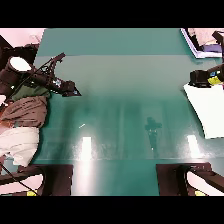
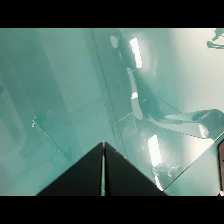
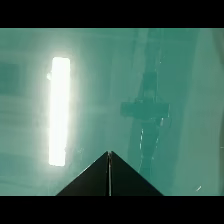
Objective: Fold the shirts.
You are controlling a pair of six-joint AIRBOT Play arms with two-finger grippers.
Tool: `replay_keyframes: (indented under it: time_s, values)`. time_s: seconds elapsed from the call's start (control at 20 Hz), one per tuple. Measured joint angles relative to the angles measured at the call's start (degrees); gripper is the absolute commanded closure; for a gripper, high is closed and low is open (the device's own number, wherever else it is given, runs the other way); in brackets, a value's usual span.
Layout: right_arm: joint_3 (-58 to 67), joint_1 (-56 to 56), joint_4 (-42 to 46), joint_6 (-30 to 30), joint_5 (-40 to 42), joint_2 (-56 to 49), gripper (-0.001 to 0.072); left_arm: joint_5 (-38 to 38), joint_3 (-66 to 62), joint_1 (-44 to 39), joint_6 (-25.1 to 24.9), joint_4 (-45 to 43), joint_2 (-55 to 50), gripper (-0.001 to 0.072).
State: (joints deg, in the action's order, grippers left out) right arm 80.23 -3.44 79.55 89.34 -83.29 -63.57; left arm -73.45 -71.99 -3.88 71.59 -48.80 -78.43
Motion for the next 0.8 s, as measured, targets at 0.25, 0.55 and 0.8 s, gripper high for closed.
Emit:
replay_keyframes:
  time_s: [0.25, 0.55, 0.8]
  values:
    - [0.0, 0.0, 0.0, 0.0, -0.3, 0.0, 0.0696, 0.0, 0.0, 0.0, 0.0, 0.0, 0.0, 0.0682]
    - [0.0, 0.0, 0.0, 0.0, -0.7, 0.0, 0.0696, 0.0, 0.0, 0.0, 0.0, 0.0, 0.0, 0.0682]
    - [0.0, 0.0, 0.0, 0.0, -0.7, 0.0, 0.0696, 1.5, 0.0, 0.0, -0.1, 1.6, 0.0, 0.0369]
